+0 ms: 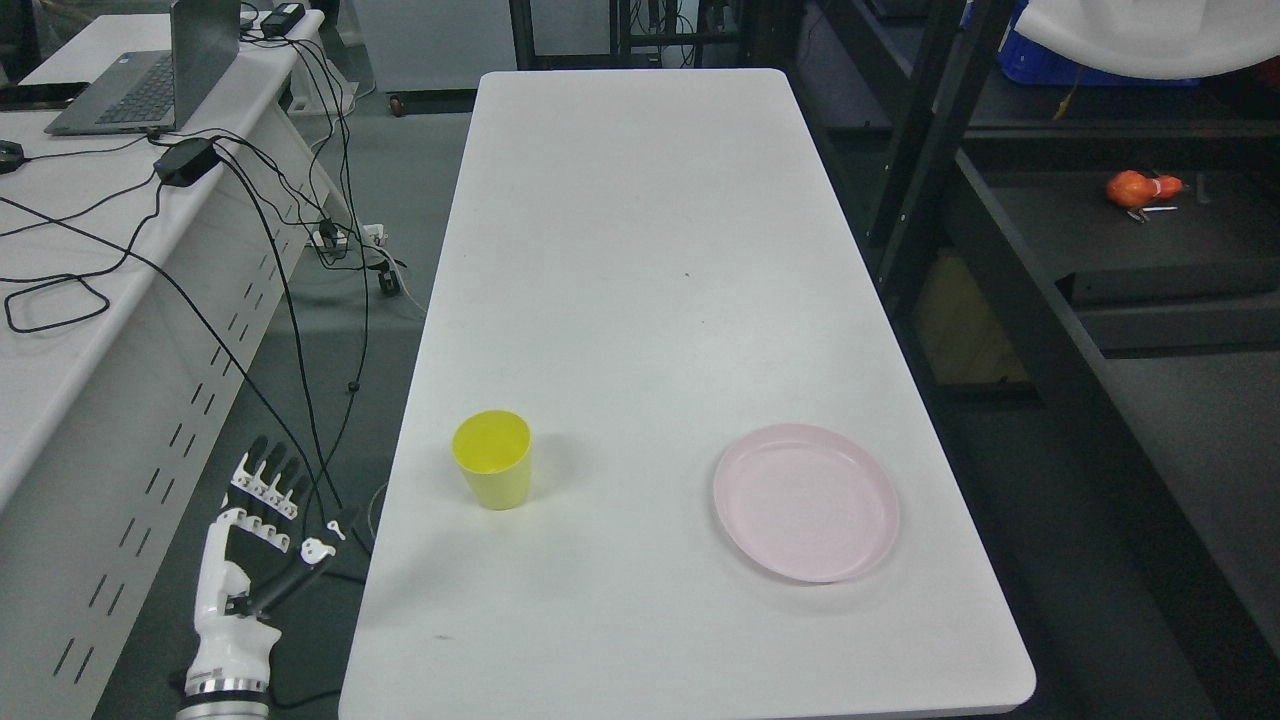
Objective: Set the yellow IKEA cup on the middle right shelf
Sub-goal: 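Move the left hand forward toward the yellow cup on the table, then close the left hand around the yellow cup's side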
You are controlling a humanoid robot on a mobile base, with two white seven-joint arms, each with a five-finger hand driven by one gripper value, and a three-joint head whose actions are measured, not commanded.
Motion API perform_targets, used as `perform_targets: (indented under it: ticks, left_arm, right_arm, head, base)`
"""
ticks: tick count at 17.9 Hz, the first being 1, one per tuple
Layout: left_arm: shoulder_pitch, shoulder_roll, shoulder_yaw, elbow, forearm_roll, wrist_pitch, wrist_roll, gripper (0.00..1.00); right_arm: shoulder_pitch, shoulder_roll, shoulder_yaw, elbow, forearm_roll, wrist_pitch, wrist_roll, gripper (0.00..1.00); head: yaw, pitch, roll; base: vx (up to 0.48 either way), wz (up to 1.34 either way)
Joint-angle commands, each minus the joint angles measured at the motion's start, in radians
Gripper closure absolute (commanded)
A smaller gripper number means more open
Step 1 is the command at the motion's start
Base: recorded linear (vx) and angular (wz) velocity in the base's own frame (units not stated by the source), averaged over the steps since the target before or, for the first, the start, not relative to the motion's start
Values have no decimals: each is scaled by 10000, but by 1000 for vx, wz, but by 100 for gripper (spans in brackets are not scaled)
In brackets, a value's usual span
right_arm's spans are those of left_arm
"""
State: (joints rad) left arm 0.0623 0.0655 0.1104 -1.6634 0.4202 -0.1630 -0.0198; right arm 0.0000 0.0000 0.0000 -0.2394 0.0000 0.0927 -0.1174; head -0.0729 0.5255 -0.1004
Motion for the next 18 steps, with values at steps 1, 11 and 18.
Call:
perform_targets:
  ticks: [1,11,18]
  left_arm:
    - [-331,205,-1701,558,508,-12,-2,1]
    - [-469,-480,-2654,603,-2207,126,14,1]
    - [-837,-480,-2699,817,-2253,386,14,1]
  right_arm:
    - [138,-175,169,1,-245,8,8,1]
    - [138,-175,169,1,-245,8,8,1]
    - [138,-175,169,1,-245,8,8,0]
  head:
    - [0,0,0]
    - [0,0,0]
    - [0,0,0]
  base:
    - [0,0]
    - [0,0]
    - [0,0]
